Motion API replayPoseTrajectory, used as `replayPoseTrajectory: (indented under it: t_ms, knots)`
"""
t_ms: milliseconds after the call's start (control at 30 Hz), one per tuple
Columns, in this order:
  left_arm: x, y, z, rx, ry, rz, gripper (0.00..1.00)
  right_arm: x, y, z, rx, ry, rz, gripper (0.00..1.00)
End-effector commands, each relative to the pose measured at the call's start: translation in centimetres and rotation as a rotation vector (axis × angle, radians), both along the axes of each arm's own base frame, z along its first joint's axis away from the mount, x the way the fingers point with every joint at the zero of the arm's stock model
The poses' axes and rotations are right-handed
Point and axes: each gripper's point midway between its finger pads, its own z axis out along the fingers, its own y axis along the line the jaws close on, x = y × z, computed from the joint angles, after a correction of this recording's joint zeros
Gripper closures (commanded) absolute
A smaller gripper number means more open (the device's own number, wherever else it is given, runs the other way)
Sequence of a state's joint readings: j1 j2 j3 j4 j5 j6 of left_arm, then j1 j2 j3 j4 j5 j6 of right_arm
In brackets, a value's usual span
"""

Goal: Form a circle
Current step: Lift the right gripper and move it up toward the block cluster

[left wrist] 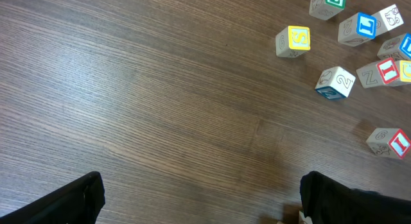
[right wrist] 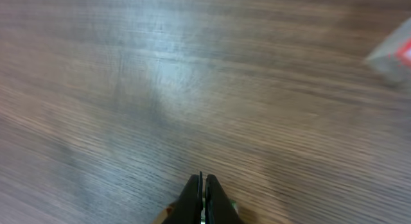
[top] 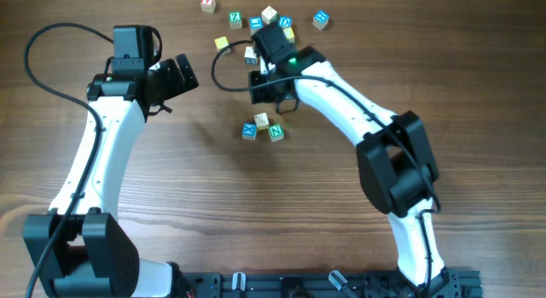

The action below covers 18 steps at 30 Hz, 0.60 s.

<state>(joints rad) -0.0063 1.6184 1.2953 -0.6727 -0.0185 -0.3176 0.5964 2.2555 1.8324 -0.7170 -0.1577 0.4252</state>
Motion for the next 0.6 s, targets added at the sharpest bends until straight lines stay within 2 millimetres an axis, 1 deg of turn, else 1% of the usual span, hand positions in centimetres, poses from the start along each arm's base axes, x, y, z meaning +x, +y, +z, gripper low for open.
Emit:
replayPoseTrajectory:
  t_ms: [0, 100, 567]
  knots:
    - [0.1, 0.3, -0.1, 0.003, 0.000, 0.016, 0.00, -0.9, 1.4, -1.9, -0.004, 0.029, 0.036, 0.95]
    - [0.1, 0.3, -0.1, 0.003, 0.000, 0.016, 0.00, -0.9, 1.2, -2.7, -0.020, 0.033, 0.031, 0.95]
    - [0.1, 0.3, -0.1, 0.003, 0.000, 0.016, 0.00, -2.5, -0.1, -3.5, -0.076, 0.104, 0.024, 0.96]
